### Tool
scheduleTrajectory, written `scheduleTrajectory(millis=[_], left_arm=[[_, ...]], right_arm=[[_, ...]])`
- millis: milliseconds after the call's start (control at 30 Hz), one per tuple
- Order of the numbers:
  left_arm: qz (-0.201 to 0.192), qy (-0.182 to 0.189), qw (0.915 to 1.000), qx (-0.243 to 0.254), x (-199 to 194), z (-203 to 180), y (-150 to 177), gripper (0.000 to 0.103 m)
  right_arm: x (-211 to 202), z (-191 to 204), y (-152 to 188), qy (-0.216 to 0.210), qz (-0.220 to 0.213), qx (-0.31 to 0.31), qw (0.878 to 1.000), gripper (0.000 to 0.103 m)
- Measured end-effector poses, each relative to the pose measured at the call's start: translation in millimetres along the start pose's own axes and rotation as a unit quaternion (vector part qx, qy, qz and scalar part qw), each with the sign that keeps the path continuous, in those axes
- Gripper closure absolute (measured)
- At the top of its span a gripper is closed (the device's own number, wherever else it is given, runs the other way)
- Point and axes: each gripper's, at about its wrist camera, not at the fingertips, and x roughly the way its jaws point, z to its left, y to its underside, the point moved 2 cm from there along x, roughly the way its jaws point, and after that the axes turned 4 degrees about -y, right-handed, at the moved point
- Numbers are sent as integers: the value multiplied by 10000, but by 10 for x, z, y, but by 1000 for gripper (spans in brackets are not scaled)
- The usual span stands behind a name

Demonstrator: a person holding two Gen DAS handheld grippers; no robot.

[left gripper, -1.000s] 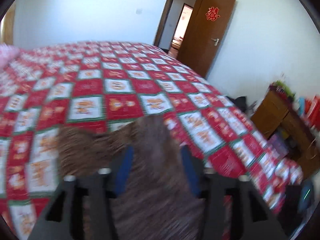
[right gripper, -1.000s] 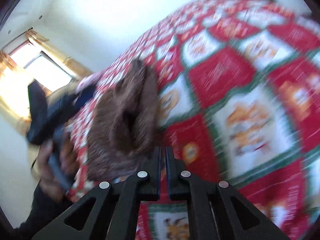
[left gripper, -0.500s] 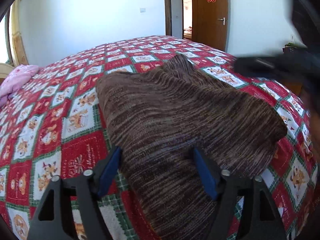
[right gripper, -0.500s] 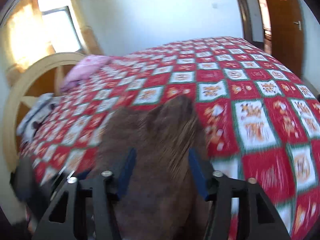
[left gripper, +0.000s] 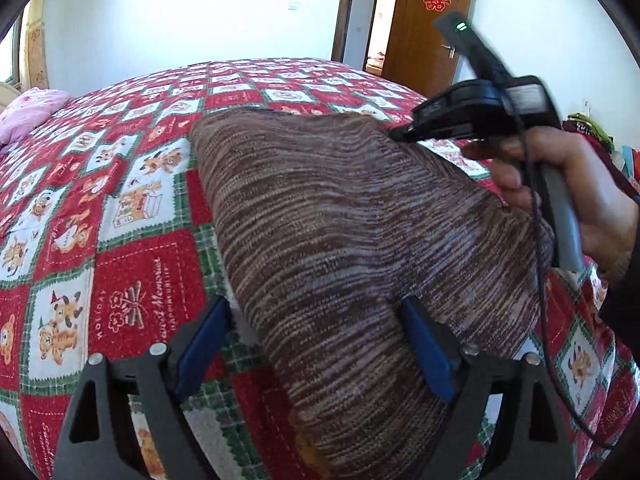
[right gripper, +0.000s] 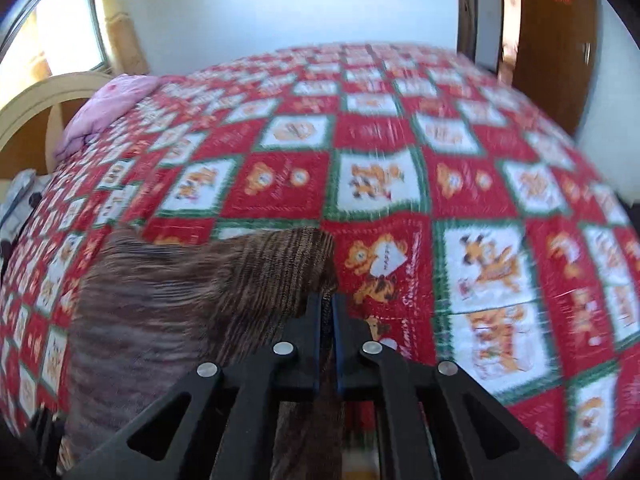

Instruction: Fold small clothes

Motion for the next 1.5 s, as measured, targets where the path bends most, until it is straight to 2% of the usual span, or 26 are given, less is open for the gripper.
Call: scheduleTrajectory(millis=[100,167,233,267,367,400,533,600,700,733,800,867,900,933,1067,1267,1333,1433,1500], left_arm=[[-25,46,10000,-25,-14,1,10,11],[-46,55,10000,-38,-32,3,18,9],[-82,91,9999,-84,-51,17,24,7],[-100,113,9998,-122,-63,30,26,6],[-152,140,9994,-266,-81,87,29,2],[-122,103,9994,-318,-80,101,34,1],[-85,-37,9997,-242,-67,65,37,1],[-117,-75,9997,-211,-84,56,36,1],[-161,-200,9992,-301,-118,87,35,0],[-82,-274,9990,-354,-109,100,44,0],[-5,-341,9985,-419,-101,119,68,0],[-24,-385,9983,-435,-123,121,79,0],[19,-400,9983,-425,-117,118,84,0],[72,-421,9982,-409,-108,118,89,0],[130,-495,9982,-316,-95,92,85,0],[299,-507,9979,-253,-91,77,43,0],[283,-535,9980,-172,-129,79,4,0],[118,-588,9982,-74,-226,102,-83,0],[35,-578,9983,-97,-258,135,-150,0]], right_arm=[[-473,266,225,-856,-199,-436,9952,97],[-644,387,450,-1220,-124,-717,9899,97],[-712,414,697,-1183,44,-912,9888,97],[-693,359,867,-1028,268,-904,9902,97],[-551,43,1214,-450,684,-647,9945,99],[-576,-48,1276,-529,605,-534,9953,100],[-773,-119,1253,-385,283,-595,9971,99],[-961,-39,1172,-346,-94,-725,9967,96],[-1115,202,1096,-821,-389,-1007,9908,94],[-1096,253,1104,-869,-355,-1075,9898,87],[-893,316,1197,-780,-15,-1108,9908,81],[-661,233,1320,-719,433,-904,9924,81],[-558,145,1383,-821,552,-739,9923,80],[-602,90,1410,-970,339,-642,9926,80],[-701,-79,1468,-1333,346,-270,9901,80],[-776,30,1478,-1191,350,-602,9904,80],[-716,75,1457,-1291,376,-598,9891,72],[-827,-12,1339,-1402,117,-485,9889,63],[-893,-97,1251,-1448,-104,-370,9887,62]])
